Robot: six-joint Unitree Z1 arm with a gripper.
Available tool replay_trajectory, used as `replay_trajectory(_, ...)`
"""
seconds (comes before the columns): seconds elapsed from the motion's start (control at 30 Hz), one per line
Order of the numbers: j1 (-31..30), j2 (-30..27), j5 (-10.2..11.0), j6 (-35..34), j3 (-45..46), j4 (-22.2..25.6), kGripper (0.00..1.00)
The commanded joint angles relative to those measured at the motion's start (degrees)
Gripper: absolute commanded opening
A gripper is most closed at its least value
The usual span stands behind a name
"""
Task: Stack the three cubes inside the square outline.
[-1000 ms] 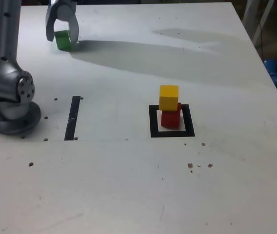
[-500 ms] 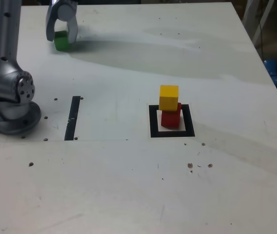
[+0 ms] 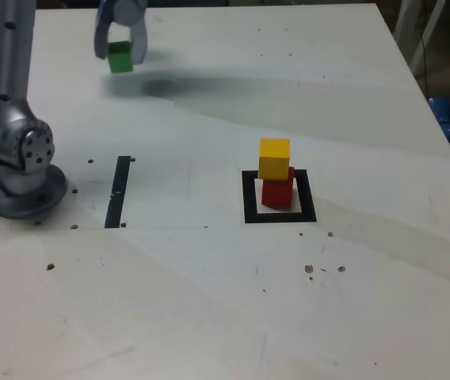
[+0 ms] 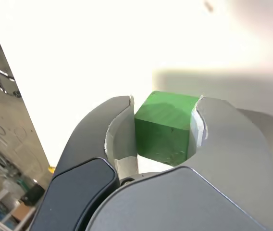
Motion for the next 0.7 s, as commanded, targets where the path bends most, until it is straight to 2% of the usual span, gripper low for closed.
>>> replay_trajectory(0.0, -3.1, -2.5, -0.4, -1.6, 0.0, 1.9, 0.29)
replay_trajectory(0.27, -15.1, -7.7, -1.9, -8.1, 0.2, 7.2, 0.29)
replay_trajectory(0.67, -31.8, -9.9, -8.9, -20.2, -0.7, 10.7, 0.29)
